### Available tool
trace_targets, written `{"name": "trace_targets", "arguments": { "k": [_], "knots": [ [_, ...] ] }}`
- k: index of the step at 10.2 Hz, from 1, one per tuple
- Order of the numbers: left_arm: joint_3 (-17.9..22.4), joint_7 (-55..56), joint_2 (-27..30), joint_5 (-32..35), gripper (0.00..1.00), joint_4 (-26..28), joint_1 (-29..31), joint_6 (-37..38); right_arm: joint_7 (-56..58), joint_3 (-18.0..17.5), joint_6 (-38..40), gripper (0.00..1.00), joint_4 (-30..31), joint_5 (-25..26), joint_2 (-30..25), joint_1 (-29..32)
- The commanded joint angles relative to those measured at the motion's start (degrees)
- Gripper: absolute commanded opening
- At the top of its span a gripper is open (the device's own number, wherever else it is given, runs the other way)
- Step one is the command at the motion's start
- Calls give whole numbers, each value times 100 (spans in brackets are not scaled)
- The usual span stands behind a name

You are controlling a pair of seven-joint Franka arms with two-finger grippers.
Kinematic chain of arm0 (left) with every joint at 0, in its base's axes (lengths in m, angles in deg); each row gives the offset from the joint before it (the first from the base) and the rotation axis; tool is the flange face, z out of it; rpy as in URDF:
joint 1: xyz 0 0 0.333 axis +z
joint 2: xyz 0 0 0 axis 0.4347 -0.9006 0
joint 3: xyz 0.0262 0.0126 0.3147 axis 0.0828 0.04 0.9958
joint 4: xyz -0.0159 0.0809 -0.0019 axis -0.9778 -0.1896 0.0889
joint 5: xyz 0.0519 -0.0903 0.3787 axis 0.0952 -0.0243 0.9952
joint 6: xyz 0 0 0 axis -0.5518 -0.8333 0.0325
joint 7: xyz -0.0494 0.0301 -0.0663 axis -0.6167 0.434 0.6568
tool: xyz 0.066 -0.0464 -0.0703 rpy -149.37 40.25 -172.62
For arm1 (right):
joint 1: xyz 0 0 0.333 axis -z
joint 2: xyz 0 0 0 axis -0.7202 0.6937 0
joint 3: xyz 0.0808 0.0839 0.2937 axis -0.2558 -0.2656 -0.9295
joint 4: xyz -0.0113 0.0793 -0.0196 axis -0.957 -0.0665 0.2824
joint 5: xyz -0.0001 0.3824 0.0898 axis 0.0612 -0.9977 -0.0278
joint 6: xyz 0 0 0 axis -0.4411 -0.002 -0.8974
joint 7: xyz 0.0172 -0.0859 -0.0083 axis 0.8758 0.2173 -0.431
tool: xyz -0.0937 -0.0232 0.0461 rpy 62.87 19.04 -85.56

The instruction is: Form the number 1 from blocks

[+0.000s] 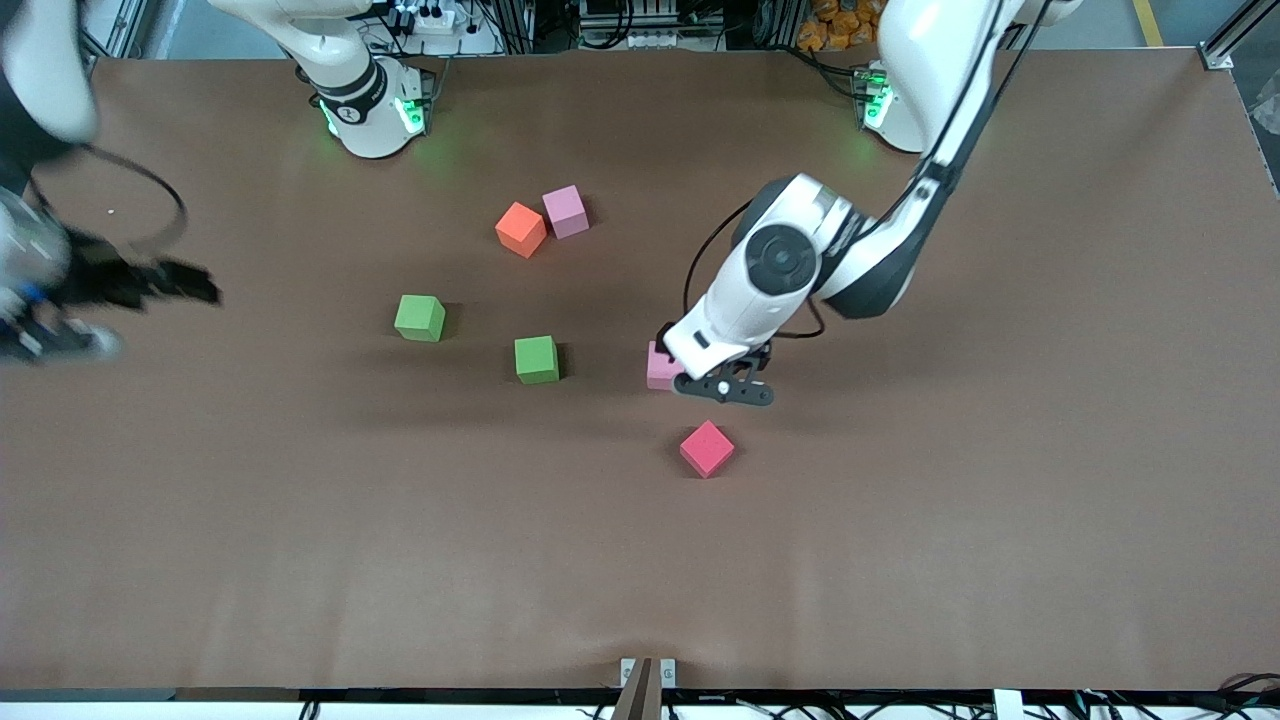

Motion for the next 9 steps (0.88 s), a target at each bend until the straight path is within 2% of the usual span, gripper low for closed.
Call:
{"name": "trace_targets", "arguments": {
  "k": [1,3,5,6,7,8,9],
  "knots": [
    [27,586,-435,-155,100,-192,-224,-240,13,-9,-124,100,-253,-546,1011,-1],
    [19,1326,-567,-147,100,-201,-382,-294,-519,-9,-133,100,-140,-505,1189,-580],
    [19,1390,-664,-147,100,-201,-444,-460,-725,-9,-159,100,88,-426,1110,-915],
    [27,1381,-734,-129,100,-201,-470,-583,-734,-9,-220,100,412,-434,936,-960],
    [27,1355,-839,-103,100,-201,-479,-688,-743,-9,-456,100,1015,-443,560,-1134],
    [27,1354,-927,-85,100,-201,-558,-811,-978,-9,-919,100,1752,-426,78,-1345],
    [27,1363,-980,-7,100,-201,-585,-882,-1163,-9,-1341,100,2256,-417,-119,-1538]
  ]
}}
